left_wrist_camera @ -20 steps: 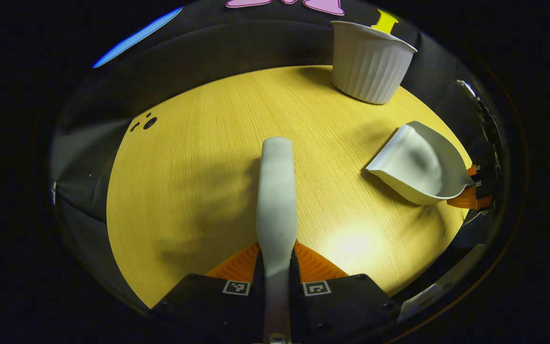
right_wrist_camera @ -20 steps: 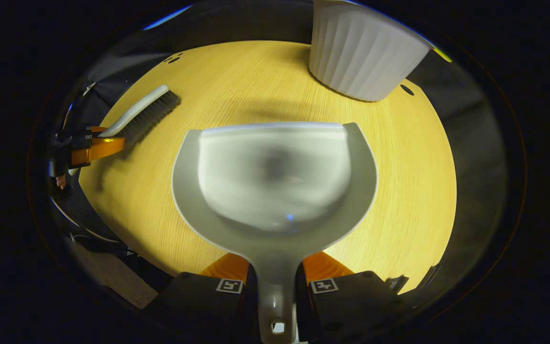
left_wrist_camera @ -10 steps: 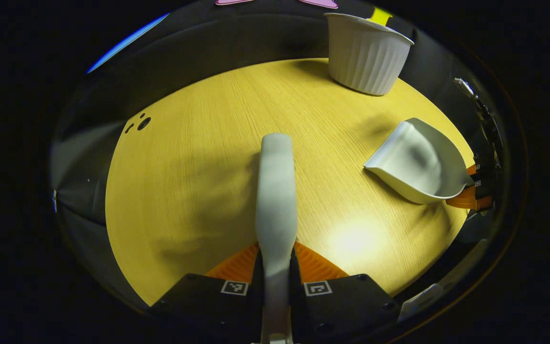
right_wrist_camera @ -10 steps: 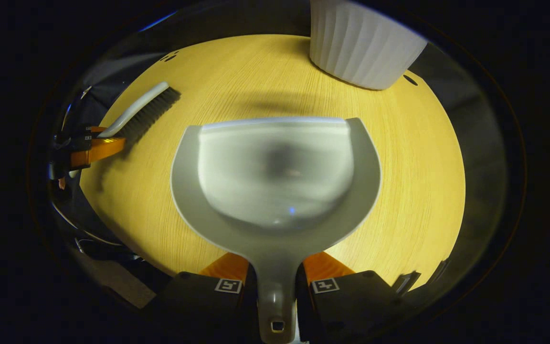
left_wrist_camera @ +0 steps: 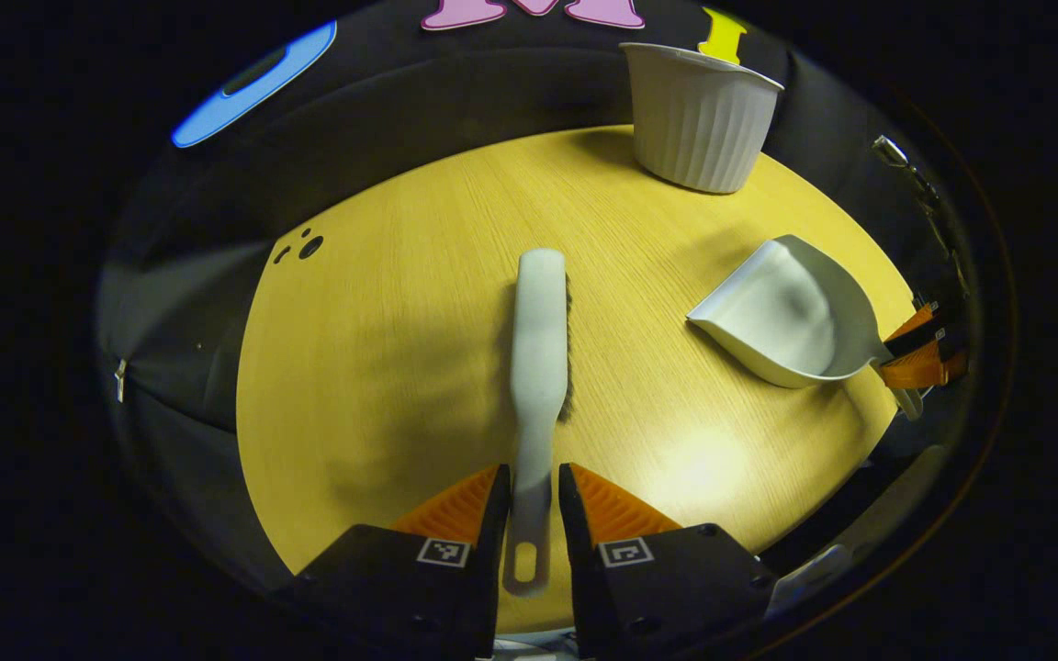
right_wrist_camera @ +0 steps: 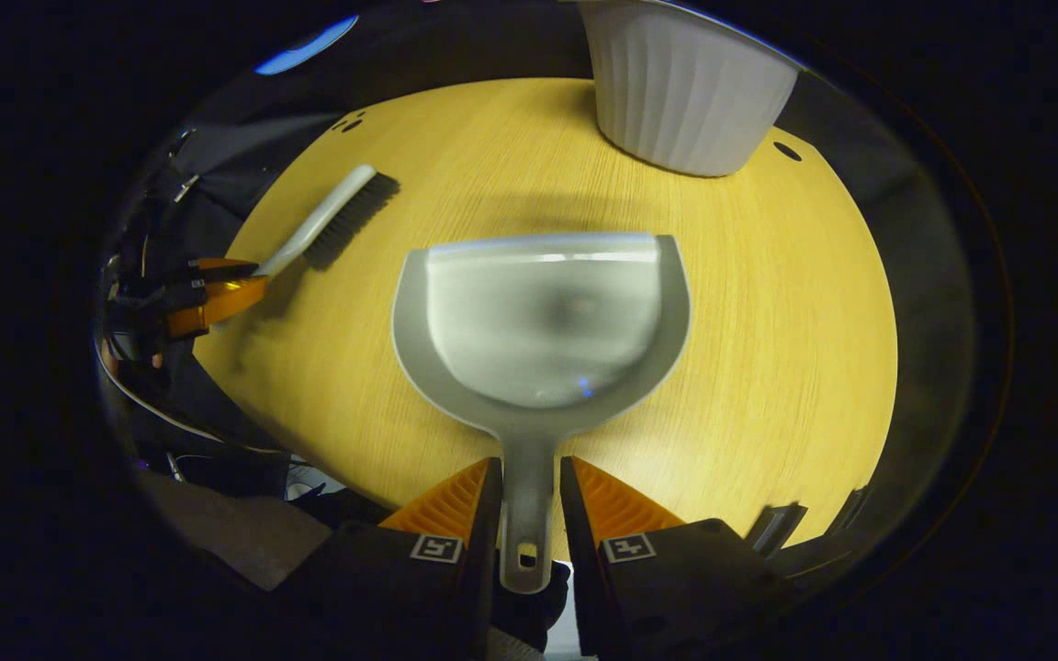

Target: Pick up the small broom and dustpan from the desktop, sweep the trash into the dustpan with the broom, and then empty the trash into the garbage bin.

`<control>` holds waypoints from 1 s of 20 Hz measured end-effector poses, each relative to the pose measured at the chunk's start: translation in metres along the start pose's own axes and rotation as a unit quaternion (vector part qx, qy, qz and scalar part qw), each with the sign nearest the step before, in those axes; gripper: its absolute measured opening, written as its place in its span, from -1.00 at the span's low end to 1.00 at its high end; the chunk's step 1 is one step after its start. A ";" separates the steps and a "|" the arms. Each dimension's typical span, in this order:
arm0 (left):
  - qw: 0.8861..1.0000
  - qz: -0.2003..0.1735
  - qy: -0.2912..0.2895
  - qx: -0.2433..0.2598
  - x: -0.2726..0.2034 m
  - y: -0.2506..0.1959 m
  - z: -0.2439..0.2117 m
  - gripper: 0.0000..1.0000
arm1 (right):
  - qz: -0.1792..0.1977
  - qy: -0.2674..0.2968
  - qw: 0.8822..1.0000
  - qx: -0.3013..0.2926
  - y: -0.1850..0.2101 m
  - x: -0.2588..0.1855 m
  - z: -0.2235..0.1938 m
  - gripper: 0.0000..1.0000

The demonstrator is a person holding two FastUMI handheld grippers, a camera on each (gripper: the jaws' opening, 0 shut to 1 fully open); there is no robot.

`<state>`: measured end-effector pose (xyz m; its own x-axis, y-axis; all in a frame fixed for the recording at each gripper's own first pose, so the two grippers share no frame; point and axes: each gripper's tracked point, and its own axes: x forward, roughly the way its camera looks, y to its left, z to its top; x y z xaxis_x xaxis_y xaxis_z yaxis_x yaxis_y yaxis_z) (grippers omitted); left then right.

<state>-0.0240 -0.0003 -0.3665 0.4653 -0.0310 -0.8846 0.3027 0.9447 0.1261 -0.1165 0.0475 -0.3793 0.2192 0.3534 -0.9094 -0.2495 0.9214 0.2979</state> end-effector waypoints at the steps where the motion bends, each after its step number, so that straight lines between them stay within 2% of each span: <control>1: 1.000 0.002 -0.004 -0.008 -0.007 0.000 0.000 -0.26 | 0.001 -0.015 1.000 -0.003 -0.003 -0.011 0.005 -0.19; 3: 0.999 0.002 -0.023 -0.031 -0.024 -0.002 0.007 -0.34 | 0.000 -0.056 0.998 -0.012 -0.008 -0.034 0.018 -0.29; 4: 0.998 0.003 -0.039 -0.044 -0.033 -0.004 0.015 -0.27 | 0.003 -0.080 0.997 -0.014 -0.006 -0.046 0.027 -0.43; 5: 0.997 0.005 -0.060 -0.056 -0.043 -0.005 0.024 -0.27 | 0.008 -0.106 0.994 -0.014 -0.004 -0.058 0.037 -0.28; 6: 0.994 0.007 -0.083 -0.067 -0.054 -0.005 0.037 -0.27 | 0.012 -0.134 0.991 -0.014 -0.002 -0.068 0.047 -0.43; 7: 0.991 0.012 -0.108 -0.076 -0.063 -0.006 0.048 -0.34 | 0.017 -0.161 0.987 -0.015 0.001 -0.078 0.057 -0.28; 9: 0.984 0.024 -0.156 -0.081 -0.083 -0.010 0.076 -0.27 | 0.032 -0.208 0.977 -0.018 0.005 -0.098 0.078 -0.28; 10: 0.980 0.030 -0.180 -0.081 -0.094 -0.012 0.090 -0.34 | 0.044 -0.230 0.972 -0.018 0.009 -0.108 0.088 -0.28; 11: 0.976 0.033 -0.202 -0.079 -0.102 -0.017 0.103 -0.27 | 0.060 -0.252 0.966 -0.020 0.011 -0.115 0.096 -0.28; 13: 0.967 0.036 -0.241 -0.074 -0.124 -0.027 0.125 -0.27 | 0.076 -0.298 0.951 -0.034 0.015 -0.133 0.110 -0.28; 17: 0.957 0.035 -0.279 -0.073 -0.151 -0.053 0.149 -0.25 | 0.047 -0.381 0.919 -0.092 0.007 -0.175 0.139 -0.29; 18: 0.954 0.032 -0.286 -0.082 -0.157 -0.060 0.152 -0.31 | 0.038 -0.396 0.912 -0.101 0.007 -0.184 0.144 -0.29; 20: 0.947 0.027 -0.302 -0.106 -0.162 -0.072 0.157 -0.21 | 0.035 -0.416 0.902 -0.113 0.012 -0.187 0.153 -0.29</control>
<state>0.0095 -0.1149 -0.1619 0.8854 -0.1013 -0.4536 0.1210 0.9925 0.0147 -0.0165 0.0175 -0.1609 0.8034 0.4950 -0.3310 -0.4558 0.8689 0.1933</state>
